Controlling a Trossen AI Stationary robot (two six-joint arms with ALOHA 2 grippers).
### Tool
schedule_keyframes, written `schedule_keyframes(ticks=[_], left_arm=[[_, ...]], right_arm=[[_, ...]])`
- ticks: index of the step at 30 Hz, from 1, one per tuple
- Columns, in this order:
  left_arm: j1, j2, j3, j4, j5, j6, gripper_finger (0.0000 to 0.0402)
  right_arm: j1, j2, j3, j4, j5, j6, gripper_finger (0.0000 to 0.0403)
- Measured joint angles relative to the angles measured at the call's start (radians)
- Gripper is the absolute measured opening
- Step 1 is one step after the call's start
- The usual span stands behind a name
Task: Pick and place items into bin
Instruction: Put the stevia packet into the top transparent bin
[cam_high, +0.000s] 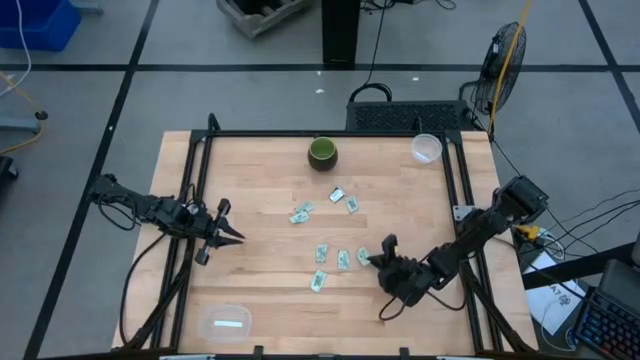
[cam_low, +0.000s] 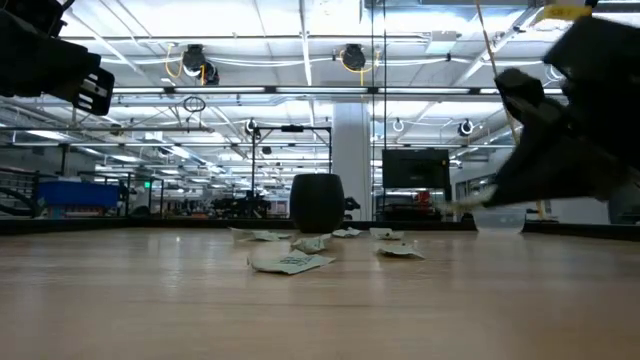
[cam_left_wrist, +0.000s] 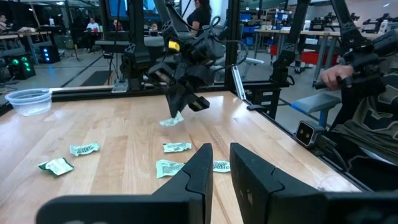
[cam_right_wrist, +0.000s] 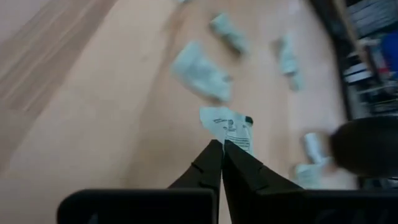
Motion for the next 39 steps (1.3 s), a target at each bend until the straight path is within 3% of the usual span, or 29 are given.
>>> schedule_keyframes(ticks=[8,16,26,33,39], left_arm=[[0.000,0.000,0.000,0.000,0.000,0.000,0.0063],[0.000,0.000,0.000,0.000,0.000,0.000,0.0063],[0.000,0.000,0.000,0.000,0.000,0.000,0.0063],[0.000,0.000,0.000,0.000,0.000,0.000,0.0063],[0.000,0.000,0.000,0.000,0.000,0.000,0.0063]], right_arm=[[-0.085,-0.129,0.001,0.030,0.193,-0.131,0.0001],[-0.255,-0.295,0.001,0.059,0.344,-0.191,0.0001],[-0.596,-0.496,0.001,0.057,0.340,-0.169,0.0000],[-0.859,-0.568,0.001,0.018,0.326,-0.148,0.0000],[-1.110,-0.577,0.001,-0.186,0.048,0.063,0.0000]])
